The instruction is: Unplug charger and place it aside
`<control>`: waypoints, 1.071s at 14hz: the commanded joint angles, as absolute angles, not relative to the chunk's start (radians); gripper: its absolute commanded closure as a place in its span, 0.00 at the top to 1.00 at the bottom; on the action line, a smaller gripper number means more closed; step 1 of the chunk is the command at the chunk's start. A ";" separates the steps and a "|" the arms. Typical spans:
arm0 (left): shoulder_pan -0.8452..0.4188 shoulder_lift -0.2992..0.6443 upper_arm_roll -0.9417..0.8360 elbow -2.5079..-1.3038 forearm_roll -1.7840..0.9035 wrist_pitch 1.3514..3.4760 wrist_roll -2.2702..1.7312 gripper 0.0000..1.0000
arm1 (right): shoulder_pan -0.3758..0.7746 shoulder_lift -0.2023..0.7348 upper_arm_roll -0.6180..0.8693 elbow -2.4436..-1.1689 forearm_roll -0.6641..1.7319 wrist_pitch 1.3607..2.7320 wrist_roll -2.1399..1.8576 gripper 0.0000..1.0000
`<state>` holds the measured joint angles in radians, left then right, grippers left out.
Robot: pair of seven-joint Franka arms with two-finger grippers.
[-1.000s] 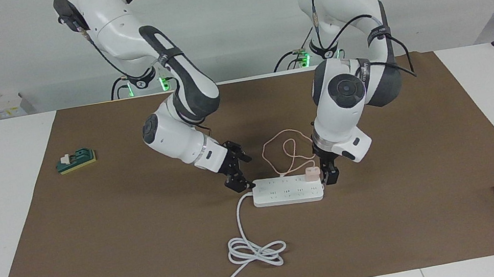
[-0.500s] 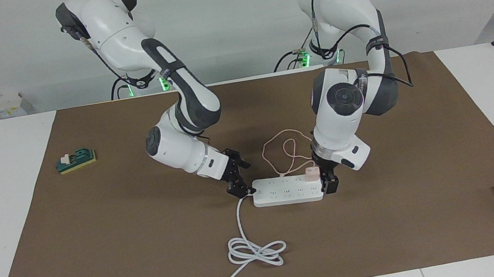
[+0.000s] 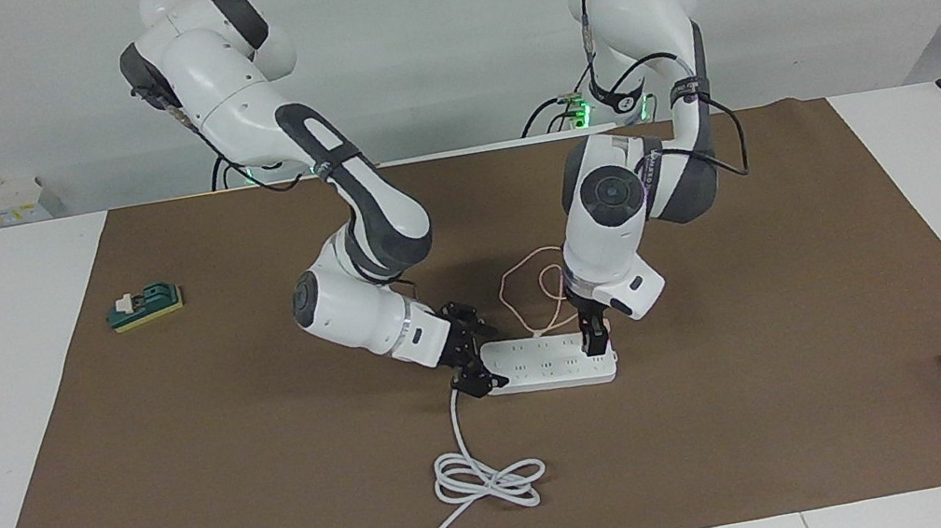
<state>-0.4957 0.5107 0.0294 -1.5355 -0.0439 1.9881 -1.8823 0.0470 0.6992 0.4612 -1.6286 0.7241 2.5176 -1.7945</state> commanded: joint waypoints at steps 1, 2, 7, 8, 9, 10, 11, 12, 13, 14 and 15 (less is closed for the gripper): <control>-0.509 0.431 0.044 -1.653 -0.023 2.045 -1.893 1.00 | 0.044 0.742 0.485 -1.603 0.744 2.549 -1.819 1.00; -0.506 0.423 0.044 -1.666 -0.015 2.055 -1.893 1.00 | 0.041 0.744 0.485 -1.603 0.742 2.546 -1.821 1.00; -0.497 0.442 0.044 -1.666 -0.008 2.086 -1.893 1.00 | 0.040 0.765 0.483 -1.585 0.732 2.556 -1.824 1.00; -0.497 0.446 0.044 -1.666 -0.008 2.094 -1.893 1.00 | 0.044 0.765 0.483 -1.585 0.733 2.559 -1.824 1.00; -0.497 0.451 0.044 -1.666 -0.008 2.097 -1.893 1.00 | 0.046 0.773 0.485 -1.585 0.742 2.560 -1.824 1.00; -0.497 0.454 0.044 -1.664 -0.008 2.098 -1.893 1.00 | 0.046 0.776 0.485 -1.585 0.744 2.560 -1.824 1.00; -0.499 0.457 0.044 -1.666 -0.008 2.105 -1.893 1.00 | 0.046 0.776 0.485 -1.585 0.745 2.560 -1.824 1.00; -0.499 0.460 0.044 -1.666 -0.006 2.108 -1.893 1.00 | 0.041 0.782 0.485 -1.585 0.747 2.560 -1.825 1.00; -0.500 0.460 0.044 -1.666 -0.008 2.109 -1.893 1.00 | 0.038 0.790 0.485 -1.585 0.747 2.560 -1.825 1.00; -0.500 0.462 0.044 -1.666 -0.008 2.114 -1.893 1.00 | 0.038 0.790 0.485 -1.585 0.747 2.560 -1.824 0.90; -0.499 0.471 0.044 -1.661 -0.006 2.115 -1.893 1.00 | 0.038 0.790 0.485 -1.585 0.755 2.556 -1.822 0.63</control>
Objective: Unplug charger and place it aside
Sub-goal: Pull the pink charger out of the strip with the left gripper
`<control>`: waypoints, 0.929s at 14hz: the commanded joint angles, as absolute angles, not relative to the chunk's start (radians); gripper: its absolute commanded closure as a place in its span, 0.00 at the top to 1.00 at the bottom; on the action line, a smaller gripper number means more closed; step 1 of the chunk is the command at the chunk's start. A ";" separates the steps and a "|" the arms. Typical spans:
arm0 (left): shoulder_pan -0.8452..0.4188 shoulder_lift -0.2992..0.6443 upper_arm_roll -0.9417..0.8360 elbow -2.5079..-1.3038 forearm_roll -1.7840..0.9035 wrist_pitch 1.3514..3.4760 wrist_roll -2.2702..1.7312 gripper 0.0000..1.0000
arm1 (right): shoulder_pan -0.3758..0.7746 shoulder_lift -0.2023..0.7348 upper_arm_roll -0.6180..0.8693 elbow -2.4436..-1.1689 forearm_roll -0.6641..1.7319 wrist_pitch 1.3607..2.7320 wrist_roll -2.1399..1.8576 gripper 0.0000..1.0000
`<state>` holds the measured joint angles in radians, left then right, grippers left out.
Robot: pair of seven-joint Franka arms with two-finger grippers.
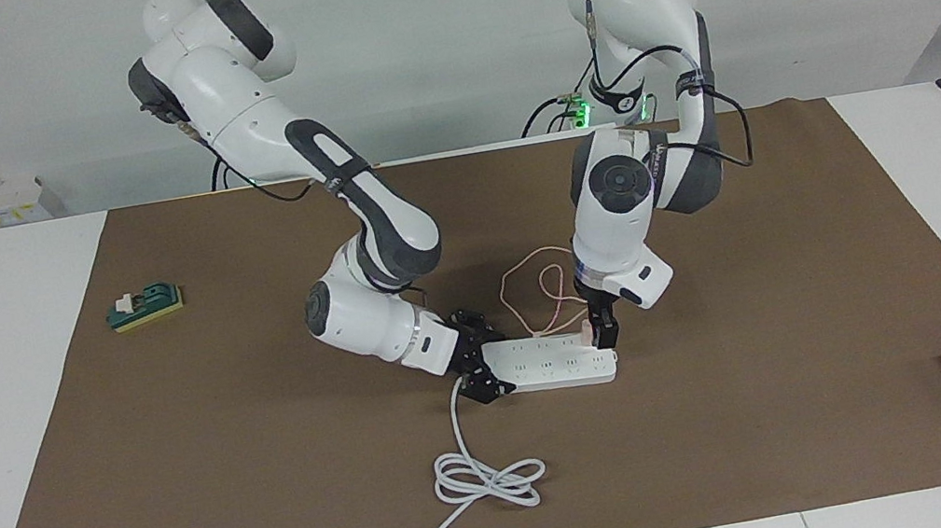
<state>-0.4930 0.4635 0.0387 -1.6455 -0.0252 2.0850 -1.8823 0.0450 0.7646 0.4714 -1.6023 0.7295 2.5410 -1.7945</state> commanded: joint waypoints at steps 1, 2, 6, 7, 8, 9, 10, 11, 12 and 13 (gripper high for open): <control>-0.499 0.472 0.044 -1.660 -0.006 2.118 -1.891 1.00 | 0.038 0.790 0.485 -1.585 0.784 2.556 -1.824 0.32; -0.499 0.474 0.044 -1.660 -0.002 2.123 -1.891 1.00 | 0.038 0.788 0.485 -1.585 0.805 2.557 -1.822 0.13; -0.497 0.485 0.044 -1.657 0.018 2.129 -1.891 0.98 | 0.037 0.788 0.485 -1.585 0.811 2.556 -1.824 0.09; -0.499 0.485 0.044 -1.657 0.018 2.129 -1.891 0.94 | 0.037 0.788 0.485 -1.585 0.811 2.556 -1.824 0.09; -0.499 0.485 0.044 -1.657 0.018 2.129 -1.891 0.91 | 0.037 0.788 0.485 -1.585 0.811 2.556 -1.824 0.09; -0.497 0.485 0.044 -1.655 0.018 2.129 -1.891 0.87 | 0.037 0.788 0.485 -1.585 0.811 2.556 -1.824 0.09; -0.497 0.485 0.044 -1.655 0.018 2.129 -1.891 0.83 | 0.037 0.788 0.485 -1.585 0.811 2.556 -1.824 0.09; -0.499 0.485 0.044 -1.654 0.018 2.128 -1.890 0.77 | 0.038 0.788 0.485 -1.585 0.811 2.556 -1.824 0.09; -0.502 0.486 0.044 -1.649 0.018 2.125 -1.888 0.63 | 0.037 0.788 0.485 -1.585 0.811 2.556 -1.824 0.09; -0.503 0.488 0.044 -1.649 0.018 2.126 -1.888 0.49 | 0.037 0.788 0.485 -1.585 0.811 2.556 -1.824 0.09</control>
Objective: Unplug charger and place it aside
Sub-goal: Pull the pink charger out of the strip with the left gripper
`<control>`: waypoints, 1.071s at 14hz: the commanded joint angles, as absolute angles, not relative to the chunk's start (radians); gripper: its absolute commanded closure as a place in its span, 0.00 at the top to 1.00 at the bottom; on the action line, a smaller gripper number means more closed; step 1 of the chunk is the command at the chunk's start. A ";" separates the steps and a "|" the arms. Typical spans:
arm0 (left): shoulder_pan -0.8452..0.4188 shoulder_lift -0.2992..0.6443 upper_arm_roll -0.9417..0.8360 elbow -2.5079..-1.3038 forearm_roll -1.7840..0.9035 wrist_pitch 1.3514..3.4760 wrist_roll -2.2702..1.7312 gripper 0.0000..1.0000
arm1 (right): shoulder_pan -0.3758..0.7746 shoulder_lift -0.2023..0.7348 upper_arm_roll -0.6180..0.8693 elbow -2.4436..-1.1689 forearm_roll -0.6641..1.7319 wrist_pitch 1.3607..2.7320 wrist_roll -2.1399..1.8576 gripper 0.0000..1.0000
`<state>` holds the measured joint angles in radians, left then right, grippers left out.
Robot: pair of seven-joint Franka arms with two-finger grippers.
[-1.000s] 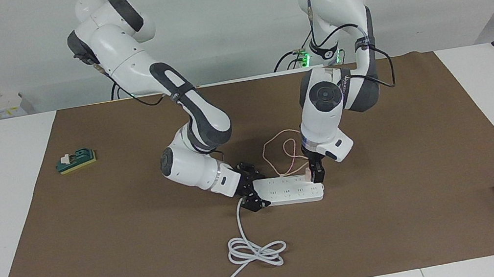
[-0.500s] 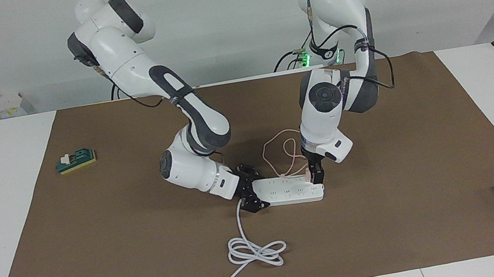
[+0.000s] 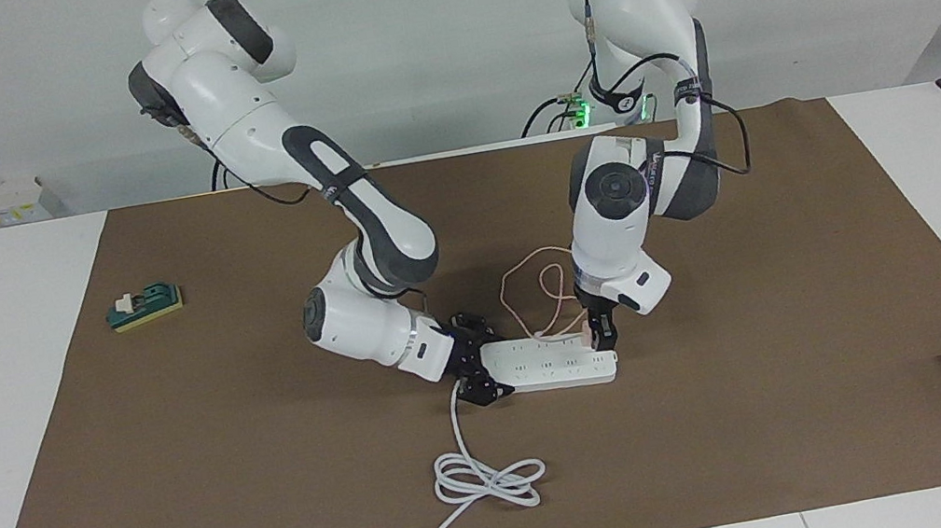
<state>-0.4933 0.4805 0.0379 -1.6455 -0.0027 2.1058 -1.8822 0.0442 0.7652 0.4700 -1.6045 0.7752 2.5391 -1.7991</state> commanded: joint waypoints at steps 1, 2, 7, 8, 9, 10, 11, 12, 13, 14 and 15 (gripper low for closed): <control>-0.503 0.488 0.046 -1.649 0.020 2.126 -1.887 0.21 | 0.037 0.788 0.485 -1.585 0.811 2.556 -1.825 0.08; -0.502 0.486 0.046 -1.644 0.024 2.126 -1.888 0.00 | 0.035 0.788 0.485 -1.585 0.811 2.554 -1.825 0.08; -0.502 0.486 0.048 -1.626 0.029 2.117 -1.881 0.00 | 0.028 0.787 0.485 -1.586 0.813 2.537 -1.827 0.07; -0.503 0.486 0.048 -1.625 0.037 2.114 -1.882 0.00 | 0.023 0.787 0.485 -1.586 0.811 2.537 -1.827 0.07; -0.503 0.486 0.048 -1.617 0.040 2.112 -1.882 0.00 | 0.023 0.787 0.485 -1.586 0.813 2.533 -1.828 0.07; -0.503 0.486 0.048 -1.599 0.040 2.108 -1.887 0.00 | 0.023 0.787 0.485 -1.586 0.813 2.533 -1.830 0.07; -0.502 0.485 0.048 -1.577 0.041 2.076 -1.884 0.00 | 0.023 0.787 0.485 -1.586 0.813 2.533 -1.830 0.07; -0.499 0.483 0.048 -1.548 0.041 2.031 -1.870 0.00 | 0.023 0.785 0.485 -1.586 0.813 2.533 -1.830 0.07; -0.497 0.482 0.048 -1.510 0.040 1.984 -1.859 0.00 | 0.023 0.787 0.485 -1.586 0.813 2.533 -1.830 0.07; -0.495 0.479 0.048 -1.475 0.041 1.941 -1.855 0.00 | 0.023 0.785 0.485 -1.586 0.813 2.534 -1.830 0.07; -0.494 0.474 0.049 -1.436 0.041 1.896 -1.850 0.00 | 0.025 0.785 0.485 -1.586 0.813 2.536 -1.830 0.07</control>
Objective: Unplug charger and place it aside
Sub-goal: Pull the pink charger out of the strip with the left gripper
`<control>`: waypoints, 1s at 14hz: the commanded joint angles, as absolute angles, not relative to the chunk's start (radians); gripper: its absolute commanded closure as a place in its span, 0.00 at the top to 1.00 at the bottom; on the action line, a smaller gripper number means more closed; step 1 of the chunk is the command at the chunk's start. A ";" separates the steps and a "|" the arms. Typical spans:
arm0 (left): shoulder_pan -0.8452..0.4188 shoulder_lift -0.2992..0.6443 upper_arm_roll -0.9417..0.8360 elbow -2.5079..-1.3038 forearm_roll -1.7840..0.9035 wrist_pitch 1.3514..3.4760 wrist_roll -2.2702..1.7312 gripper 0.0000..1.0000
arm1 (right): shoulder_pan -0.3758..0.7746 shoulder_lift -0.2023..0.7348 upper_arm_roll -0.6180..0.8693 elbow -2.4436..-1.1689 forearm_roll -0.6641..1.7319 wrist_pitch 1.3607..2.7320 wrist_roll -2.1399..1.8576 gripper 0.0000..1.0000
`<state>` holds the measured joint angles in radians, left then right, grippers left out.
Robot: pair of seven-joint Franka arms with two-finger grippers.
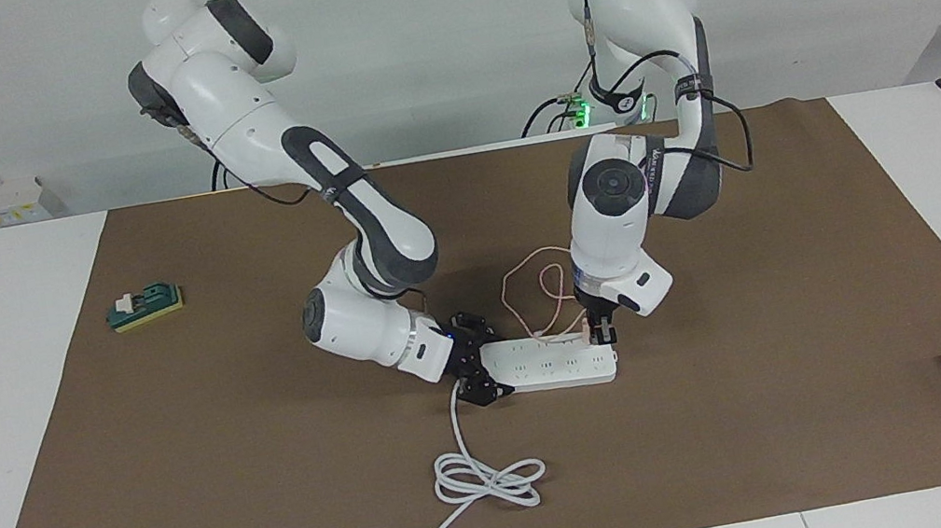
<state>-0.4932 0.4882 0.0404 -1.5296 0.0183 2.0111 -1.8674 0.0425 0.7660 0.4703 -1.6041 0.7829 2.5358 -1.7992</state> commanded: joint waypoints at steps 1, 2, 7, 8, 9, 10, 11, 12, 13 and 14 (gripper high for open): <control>-0.492 0.469 0.051 -1.407 0.038 1.850 -1.836 0.00 | 0.025 0.785 0.485 -1.586 0.813 2.536 -1.830 0.07; -0.491 0.468 0.052 -1.376 0.034 1.798 -1.816 0.00 | 0.025 0.785 0.485 -1.586 0.813 2.536 -1.830 0.07; -0.491 0.468 0.055 -1.347 0.031 1.769 -1.776 0.00 | 0.025 0.784 0.485 -1.588 0.815 2.533 -1.827 1.00; -0.488 0.468 0.055 -1.347 0.031 1.769 -1.749 0.00 | 0.025 0.782 0.486 -1.588 0.815 2.533 -1.825 1.00; -0.474 0.462 0.055 -1.347 0.032 1.766 -1.699 0.00 | 0.025 0.779 0.488 -1.586 0.813 2.533 -1.819 1.00; -0.472 0.453 0.055 -1.348 0.035 1.764 -1.637 0.00 | 0.025 0.776 0.500 -1.583 0.811 2.536 -1.816 1.00; -0.469 0.443 0.055 -1.351 0.035 1.756 -1.533 0.00 | 0.025 0.766 0.503 -1.582 0.811 2.534 -1.813 1.00; -0.453 0.428 0.055 -1.361 0.035 1.731 -1.403 0.00 | 0.025 0.741 0.503 -1.582 0.810 2.533 -1.807 1.00; -0.428 0.408 0.055 -1.371 0.035 1.685 -1.211 0.00 | 0.026 0.712 0.503 -1.582 0.805 2.531 -1.793 1.00; -0.405 0.387 0.055 -1.379 0.032 1.642 -1.030 0.00 | 0.028 0.698 0.503 -1.583 0.804 2.525 -1.781 1.00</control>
<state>-0.4476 0.4374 0.0582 -1.3628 0.0214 1.7198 -1.3105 0.0418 0.7427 0.4913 -1.5828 0.7856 2.5360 -1.7972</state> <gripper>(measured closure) 0.687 0.000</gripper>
